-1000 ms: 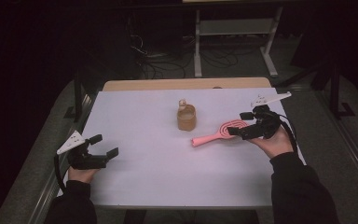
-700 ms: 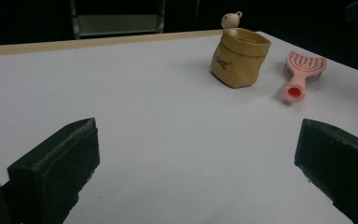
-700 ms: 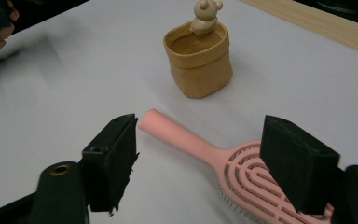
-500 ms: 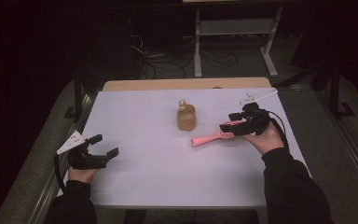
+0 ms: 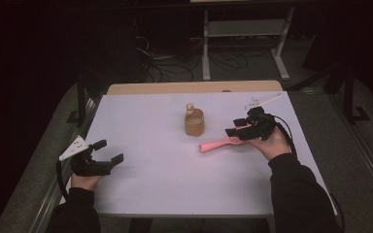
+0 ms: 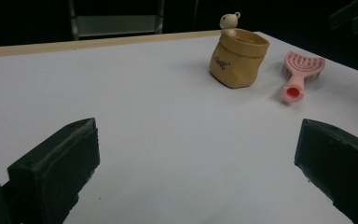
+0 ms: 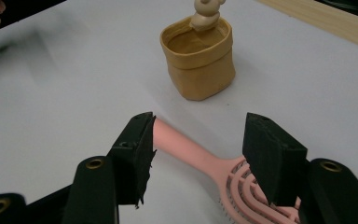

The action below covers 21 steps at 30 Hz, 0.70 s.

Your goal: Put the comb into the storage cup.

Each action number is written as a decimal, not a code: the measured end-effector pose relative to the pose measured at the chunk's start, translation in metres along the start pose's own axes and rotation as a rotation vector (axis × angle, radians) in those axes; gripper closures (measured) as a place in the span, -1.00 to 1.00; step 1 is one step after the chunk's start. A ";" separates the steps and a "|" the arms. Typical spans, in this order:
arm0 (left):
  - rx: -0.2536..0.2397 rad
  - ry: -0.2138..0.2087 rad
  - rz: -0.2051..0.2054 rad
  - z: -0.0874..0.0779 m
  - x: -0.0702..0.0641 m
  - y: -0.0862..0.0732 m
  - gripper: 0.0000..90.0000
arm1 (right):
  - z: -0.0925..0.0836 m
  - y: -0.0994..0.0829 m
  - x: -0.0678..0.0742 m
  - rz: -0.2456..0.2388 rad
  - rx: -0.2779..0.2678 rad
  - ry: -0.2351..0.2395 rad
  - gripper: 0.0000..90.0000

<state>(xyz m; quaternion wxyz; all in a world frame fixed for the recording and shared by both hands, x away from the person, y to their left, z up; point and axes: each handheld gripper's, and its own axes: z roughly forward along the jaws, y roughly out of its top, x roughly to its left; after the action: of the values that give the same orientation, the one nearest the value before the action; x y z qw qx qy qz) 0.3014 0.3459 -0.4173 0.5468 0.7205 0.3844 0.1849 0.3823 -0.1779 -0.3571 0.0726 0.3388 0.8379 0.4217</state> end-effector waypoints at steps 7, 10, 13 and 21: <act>0.001 0.000 0.001 0.000 0.000 0.000 -1.00 | 0.009 0.000 -0.002 0.003 0.021 -0.003 0.00; 0.000 0.000 0.001 0.000 0.000 0.000 -1.00 | 0.013 0.000 -0.002 -0.001 0.022 -0.007 0.07; 0.001 -0.001 0.001 0.000 0.000 0.000 -1.00 | 0.017 0.000 -0.003 -0.007 0.026 0.000 0.13; 0.002 -0.001 0.005 0.000 0.000 0.000 -1.00 | 0.029 -0.002 -0.003 -0.008 0.051 0.000 0.28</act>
<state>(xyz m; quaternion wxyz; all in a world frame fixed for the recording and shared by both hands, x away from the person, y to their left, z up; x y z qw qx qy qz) 0.3018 0.3458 -0.4172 0.5460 0.7219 0.3826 0.1854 0.3956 -0.1615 -0.3771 0.0652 0.3373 0.8498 0.3998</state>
